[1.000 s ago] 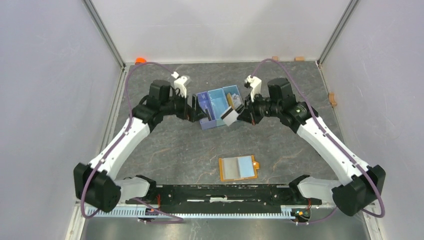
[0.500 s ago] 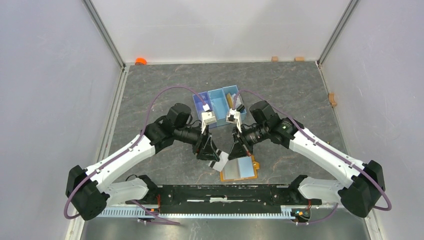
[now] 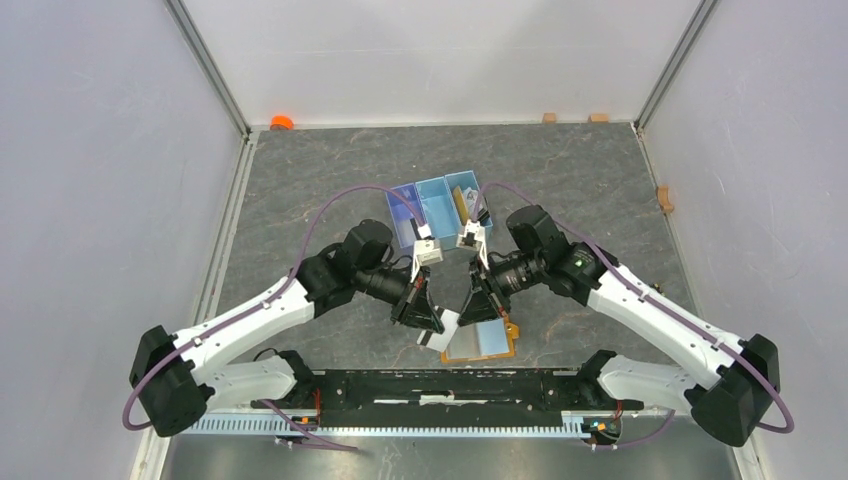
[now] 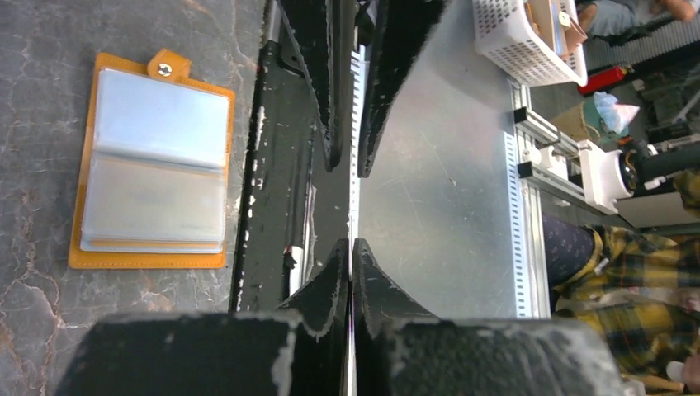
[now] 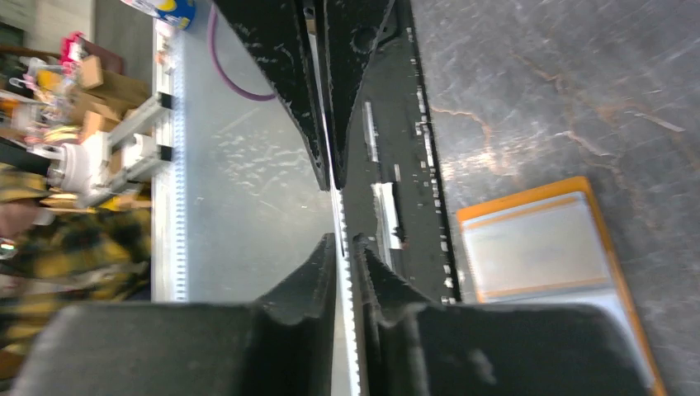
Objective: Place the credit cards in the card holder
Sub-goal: Insert the credit card into the card holder.
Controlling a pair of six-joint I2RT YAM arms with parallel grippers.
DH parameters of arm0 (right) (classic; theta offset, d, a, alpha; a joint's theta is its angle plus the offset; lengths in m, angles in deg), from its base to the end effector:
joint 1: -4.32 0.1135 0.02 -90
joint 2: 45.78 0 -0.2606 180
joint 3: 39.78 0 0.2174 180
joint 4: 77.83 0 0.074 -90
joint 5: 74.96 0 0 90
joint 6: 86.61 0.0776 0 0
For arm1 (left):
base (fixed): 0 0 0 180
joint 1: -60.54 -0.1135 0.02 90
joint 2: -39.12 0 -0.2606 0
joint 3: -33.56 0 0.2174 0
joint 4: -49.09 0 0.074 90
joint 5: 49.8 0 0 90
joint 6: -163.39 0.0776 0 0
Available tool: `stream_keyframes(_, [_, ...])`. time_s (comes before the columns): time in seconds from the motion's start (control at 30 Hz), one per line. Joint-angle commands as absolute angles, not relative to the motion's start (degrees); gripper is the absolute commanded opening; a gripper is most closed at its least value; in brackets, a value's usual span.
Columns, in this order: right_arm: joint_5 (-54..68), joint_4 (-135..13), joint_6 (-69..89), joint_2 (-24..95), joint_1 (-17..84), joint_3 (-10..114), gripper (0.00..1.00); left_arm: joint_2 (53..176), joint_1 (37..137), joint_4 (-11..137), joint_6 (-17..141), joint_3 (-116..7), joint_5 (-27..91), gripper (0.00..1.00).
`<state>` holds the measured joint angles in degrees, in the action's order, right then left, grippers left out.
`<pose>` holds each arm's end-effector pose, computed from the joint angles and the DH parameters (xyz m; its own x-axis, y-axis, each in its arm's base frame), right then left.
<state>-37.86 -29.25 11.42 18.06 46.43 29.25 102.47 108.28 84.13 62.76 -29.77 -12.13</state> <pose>0.1138 0.1863 0.2841 -0.6212 -0.4479 -0.6430 -0.7551 0.1226 0.6440 0.1024 -0.2041 0.2766 -0.5435 0.4305 -0.7206 0.8015 0.0110 -0.5979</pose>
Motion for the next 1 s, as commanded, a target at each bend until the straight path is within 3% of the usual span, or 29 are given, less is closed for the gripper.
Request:
stream_keyframes(0.0, [-31.66,-31.37,13.65,14.93,46.69,28.37,0.35,98.37,108.79,76.78,55.96,-26.69,-7.96,0.02])
stream_keyframes(0.17, [-26.07,-41.21,22.70,8.62,46.62,21.22,0.74,90.22,108.79,57.42,39.66,-14.57,3.07,0.02])
stream_keyframes(0.3, [-22.95,-62.15,36.81,1.71,46.68,9.42,0.80,87.37,108.79,42.25,27.00,-6.43,8.69,0.02])
stream_keyframes(0.47, [-21.84,-85.52,51.44,-2.36,47.24,-2.68,0.69,87.08,108.88,34.37,20.80,-3.48,12.05,0.02])
stream_keyframes(0.8, [-19.89,-95.63,55.41,0.74,50.97,-5.60,0.43,89.16,109.30,32.95,18.20,-2.17,10.57,0.02])
stream_keyframes(0.83, [-20.11,-96.34,55.63,1.47,51.23,-5.68,0.39,89.34,109.55,32.86,18.20,-1.92,10.81,0.02])
stream_keyframes(0.97, [-19.52,-91.69,54.46,3.09,51.53,-5.43,0.00,90.07,109.93,34.00,18.49,-1.65,11.63,0.04])
